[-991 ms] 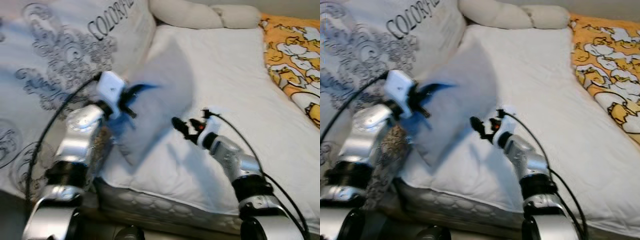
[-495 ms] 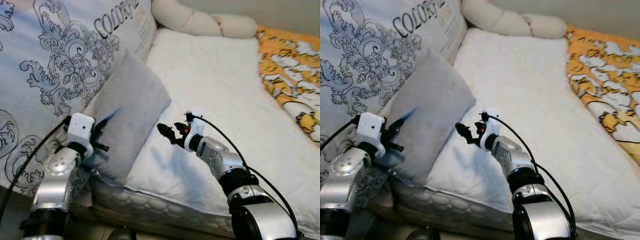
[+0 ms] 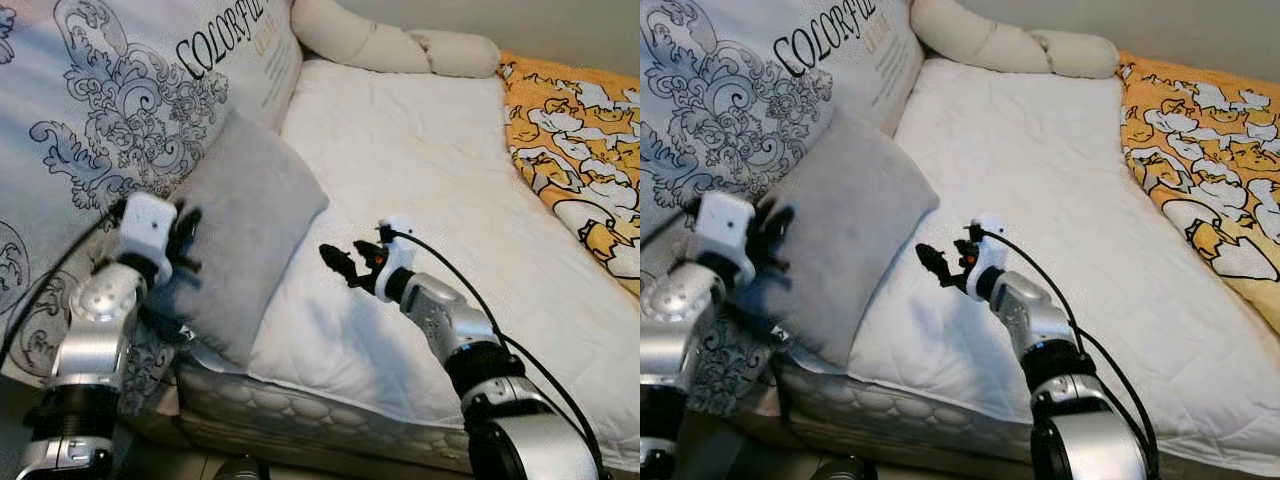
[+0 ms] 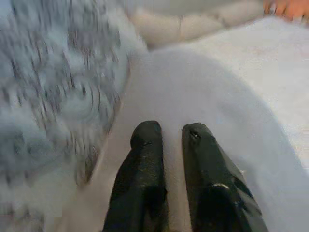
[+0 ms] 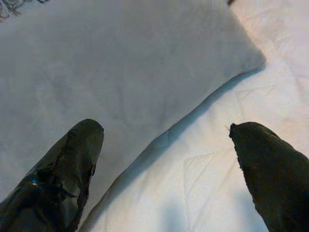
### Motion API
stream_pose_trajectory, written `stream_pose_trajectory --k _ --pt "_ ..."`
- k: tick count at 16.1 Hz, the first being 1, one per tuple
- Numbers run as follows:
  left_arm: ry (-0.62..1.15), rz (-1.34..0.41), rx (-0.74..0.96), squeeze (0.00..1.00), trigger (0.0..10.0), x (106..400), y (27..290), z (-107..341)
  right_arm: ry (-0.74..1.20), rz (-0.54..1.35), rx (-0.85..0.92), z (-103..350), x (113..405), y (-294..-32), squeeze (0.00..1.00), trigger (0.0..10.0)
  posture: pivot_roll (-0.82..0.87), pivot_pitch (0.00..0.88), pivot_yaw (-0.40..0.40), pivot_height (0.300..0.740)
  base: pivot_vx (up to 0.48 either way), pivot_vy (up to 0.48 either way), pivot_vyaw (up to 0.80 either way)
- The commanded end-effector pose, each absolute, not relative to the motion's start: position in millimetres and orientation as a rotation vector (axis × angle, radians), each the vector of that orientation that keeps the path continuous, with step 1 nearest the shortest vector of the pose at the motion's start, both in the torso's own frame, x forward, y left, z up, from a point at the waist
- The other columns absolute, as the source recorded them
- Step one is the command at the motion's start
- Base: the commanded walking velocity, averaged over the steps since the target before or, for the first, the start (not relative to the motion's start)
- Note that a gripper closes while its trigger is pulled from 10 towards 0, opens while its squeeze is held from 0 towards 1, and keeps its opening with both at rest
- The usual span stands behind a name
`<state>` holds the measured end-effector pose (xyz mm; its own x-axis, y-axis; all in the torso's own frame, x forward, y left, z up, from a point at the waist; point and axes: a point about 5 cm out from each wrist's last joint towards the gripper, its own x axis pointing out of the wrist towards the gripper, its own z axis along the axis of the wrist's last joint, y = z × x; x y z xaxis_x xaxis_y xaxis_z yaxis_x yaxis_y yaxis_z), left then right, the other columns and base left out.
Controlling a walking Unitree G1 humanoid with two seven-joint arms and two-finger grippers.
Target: Clean up the room
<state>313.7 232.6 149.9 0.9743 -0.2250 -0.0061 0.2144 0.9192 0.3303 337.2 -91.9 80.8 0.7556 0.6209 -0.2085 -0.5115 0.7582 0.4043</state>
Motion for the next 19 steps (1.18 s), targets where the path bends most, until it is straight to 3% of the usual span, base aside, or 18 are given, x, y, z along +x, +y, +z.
stream_pose_trajectory --k 1,2,3,6,8,11,15,18,19 --pt "-0.116 -0.235 0.321 1.0 10.0 315.7 226.0 168.6 0.32 0.631 0.312 85.2 335.7 -100.8 0.0 10.0 0.09 0.0 -0.037 0.74 0.0 0.0 0.0" --pt "-0.168 -0.237 0.282 1.0 10.0 316.7 221.4 179.1 0.308 0.625 0.296 87.1 332.9 -106.6 0.0 10.0 0.08 0.0 -0.037 0.74 0.0 0.0 0.0" --pt "-0.257 -0.244 0.215 0.0 10.0 317.4 212.4 197.3 0.283 0.611 0.264 91.4 326.9 -117.6 0.0 10.0 0.08 0.0 -0.037 0.74 0.0 0.0 0.0" --pt "-0.289 -0.274 0.11 0.0 10.0 316.0 191.5 204.9 0.194 0.507 0.223 106.1 316.4 -141.3 0.0 10.0 0.05 0.0 -0.031 0.74 0.0 0.0 0.0" --pt "-0.201 -0.314 0.069 0.0 10.0 307.8 170.7 183.4 0.15 0.393 0.119 114.7 306.1 -151.5 0.0 10.0 0.02 0.0 -0.016 0.74 0.0 0.0 0.0" --pt "-0.098 -0.266 0.05 0.0 10.0 297.3 155.6 156.4 0.113 0.335 0.024 119.1 290.8 -149.0 0.0 10.0 -0.03 0.0 -0.005 0.74 0.0 -0.085 0.0" --pt "0.035 -0.212 0.004 0.0 10.0 280.6 139.7 131.9 0.129 0.268 0.06 118.7 274.1 -146.6 0.0 10.0 -0.05 0.0 -0.016 0.74 0.0 -0.48 0.0" --pt "0.065 -0.2 0.032 0.12 10.0 274.0 140.4 125.5 0.151 0.269 0.053 117.1 271.0 -147.5 0.0 10.0 -0.05 0.0 -0.024 0.74 0.0 -0.48 0.0" --pt "0.071 -0.197 0.033 0.1 10.0 273.0 140.6 125.2 0.157 0.267 0.056 116.5 270.5 -148.1 0.0 10.0 -0.04 0.0 -0.025 0.74 0.0 -0.48 0.0"
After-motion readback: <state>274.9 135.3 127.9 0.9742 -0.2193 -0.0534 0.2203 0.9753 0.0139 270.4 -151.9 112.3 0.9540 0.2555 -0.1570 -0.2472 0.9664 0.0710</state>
